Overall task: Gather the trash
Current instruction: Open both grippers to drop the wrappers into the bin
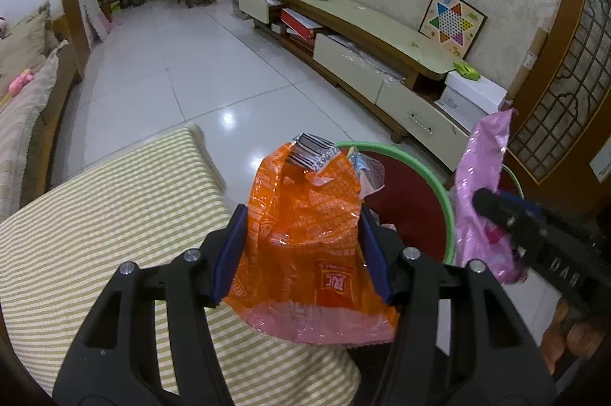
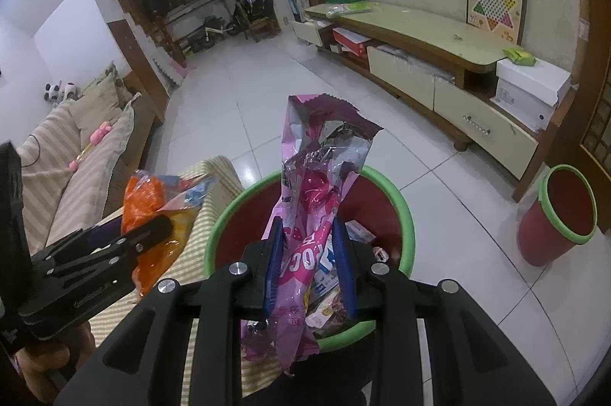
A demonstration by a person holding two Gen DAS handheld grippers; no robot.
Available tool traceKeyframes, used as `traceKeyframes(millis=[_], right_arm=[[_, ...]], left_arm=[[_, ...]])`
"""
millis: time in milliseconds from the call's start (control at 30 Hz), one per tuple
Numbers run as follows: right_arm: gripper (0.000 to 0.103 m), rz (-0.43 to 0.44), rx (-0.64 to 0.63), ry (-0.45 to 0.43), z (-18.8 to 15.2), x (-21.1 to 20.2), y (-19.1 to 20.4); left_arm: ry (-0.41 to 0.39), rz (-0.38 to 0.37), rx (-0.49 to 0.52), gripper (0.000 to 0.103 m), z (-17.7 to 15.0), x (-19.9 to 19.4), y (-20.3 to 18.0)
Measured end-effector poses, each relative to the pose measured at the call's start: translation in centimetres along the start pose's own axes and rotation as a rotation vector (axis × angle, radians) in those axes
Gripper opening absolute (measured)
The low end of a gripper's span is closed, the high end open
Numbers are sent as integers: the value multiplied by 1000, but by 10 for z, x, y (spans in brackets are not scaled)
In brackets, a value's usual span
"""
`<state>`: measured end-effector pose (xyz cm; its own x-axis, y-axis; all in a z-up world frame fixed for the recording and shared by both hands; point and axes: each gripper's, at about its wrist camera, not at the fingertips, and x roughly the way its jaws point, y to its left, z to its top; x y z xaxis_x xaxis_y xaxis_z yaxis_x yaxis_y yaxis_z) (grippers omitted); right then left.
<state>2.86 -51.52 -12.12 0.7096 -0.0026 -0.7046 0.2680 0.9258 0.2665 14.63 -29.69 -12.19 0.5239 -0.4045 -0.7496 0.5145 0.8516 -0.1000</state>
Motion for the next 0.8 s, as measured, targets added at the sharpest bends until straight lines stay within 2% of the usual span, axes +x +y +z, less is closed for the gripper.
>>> traceKeyframes(millis=[367, 500, 567, 600, 633, 667, 700, 733, 800], right_arm=[[26, -38, 16, 63, -10, 35, -12], [26, -48, 17, 76, -10, 44, -13], [26, -53, 13, 82, -11, 48, -11], [26, -54, 12, 83, -12, 49, -10], [29, -58, 11, 85, -13, 50, -8], [36, -63, 11, 87, -12, 52, -8], [53, -64, 13, 87, -13, 53, -8], [57, -69, 14, 83, -13, 52, -8], [57, -80, 14, 82, -15, 51, -7]], left_arm=[[51, -6, 43, 55, 7, 32, -9], [47, -10, 46, 56, 7, 32, -9], [47, -12, 44, 58, 9, 32, -7], [47, -10, 44, 62, 9, 32, -6], [48, -7, 43, 73, 11, 33, -5], [47, -4, 40, 79, 12, 33, -5], [42, -1, 38, 87, 13, 33, -4], [34, 3, 35, 87, 13, 31, -2], [27, 1, 30, 87, 15, 25, 0]])
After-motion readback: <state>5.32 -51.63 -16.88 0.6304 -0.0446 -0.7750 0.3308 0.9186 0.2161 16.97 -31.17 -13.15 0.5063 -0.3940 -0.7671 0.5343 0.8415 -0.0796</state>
